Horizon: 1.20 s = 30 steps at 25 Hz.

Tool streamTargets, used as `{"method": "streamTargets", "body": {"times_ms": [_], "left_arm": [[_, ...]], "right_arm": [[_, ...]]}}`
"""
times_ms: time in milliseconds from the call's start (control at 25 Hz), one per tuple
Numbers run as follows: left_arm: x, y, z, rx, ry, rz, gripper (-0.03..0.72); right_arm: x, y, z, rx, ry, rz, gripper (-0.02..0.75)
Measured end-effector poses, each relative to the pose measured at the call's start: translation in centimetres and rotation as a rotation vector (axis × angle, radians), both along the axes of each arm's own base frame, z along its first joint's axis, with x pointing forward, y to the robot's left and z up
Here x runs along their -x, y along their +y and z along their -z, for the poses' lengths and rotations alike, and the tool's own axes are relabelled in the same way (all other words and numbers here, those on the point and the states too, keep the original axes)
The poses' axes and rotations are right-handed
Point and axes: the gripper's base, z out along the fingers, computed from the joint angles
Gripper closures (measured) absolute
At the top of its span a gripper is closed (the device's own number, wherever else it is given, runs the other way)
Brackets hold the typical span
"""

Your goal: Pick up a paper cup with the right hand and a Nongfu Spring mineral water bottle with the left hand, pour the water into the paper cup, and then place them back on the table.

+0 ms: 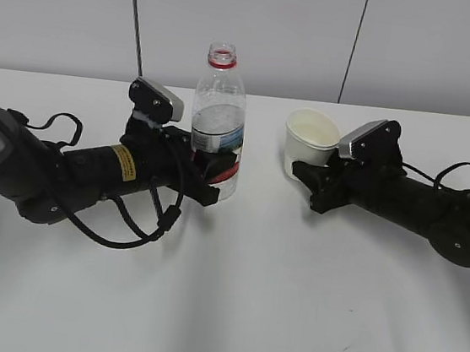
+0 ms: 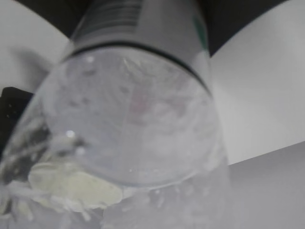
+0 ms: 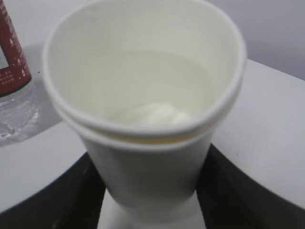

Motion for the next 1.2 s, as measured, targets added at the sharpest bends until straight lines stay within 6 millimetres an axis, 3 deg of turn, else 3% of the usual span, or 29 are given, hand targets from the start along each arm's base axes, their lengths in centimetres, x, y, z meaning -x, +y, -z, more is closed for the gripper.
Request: {"method": "streamTargets", "body": {"times_ms": [400,680,800,1000,1200], "left_arm": [[0.2,-0.1,0.2,-0.024,0.002,0.023,0.386],[0.2,-0.1,0.3,-0.035,0.004,0.031,0.291],[0.3,-0.2,0.3,-0.041,-0.001,0.048,0.246],[0.4,-0.3,0.2,-0.04,-0.008,0.061,0.164],[0.3,-0.1,0.1,-0.077,0.008,0.048,0.104]], "right_arm": [[0.3,0.1,2.1,-0.048,0.013,-0.002,0.33],[0.2,0.1,2.1,-0.057,0.01,0.009,0.329],[0.2,0.0,2.1,-0.058,0.01,0.011,0.289],[0.1,0.0,2.0,-0.075,0.009,0.018,0.152],[0.1,0.0,2.0,-0.089,0.018,0.024,0.129]]}}
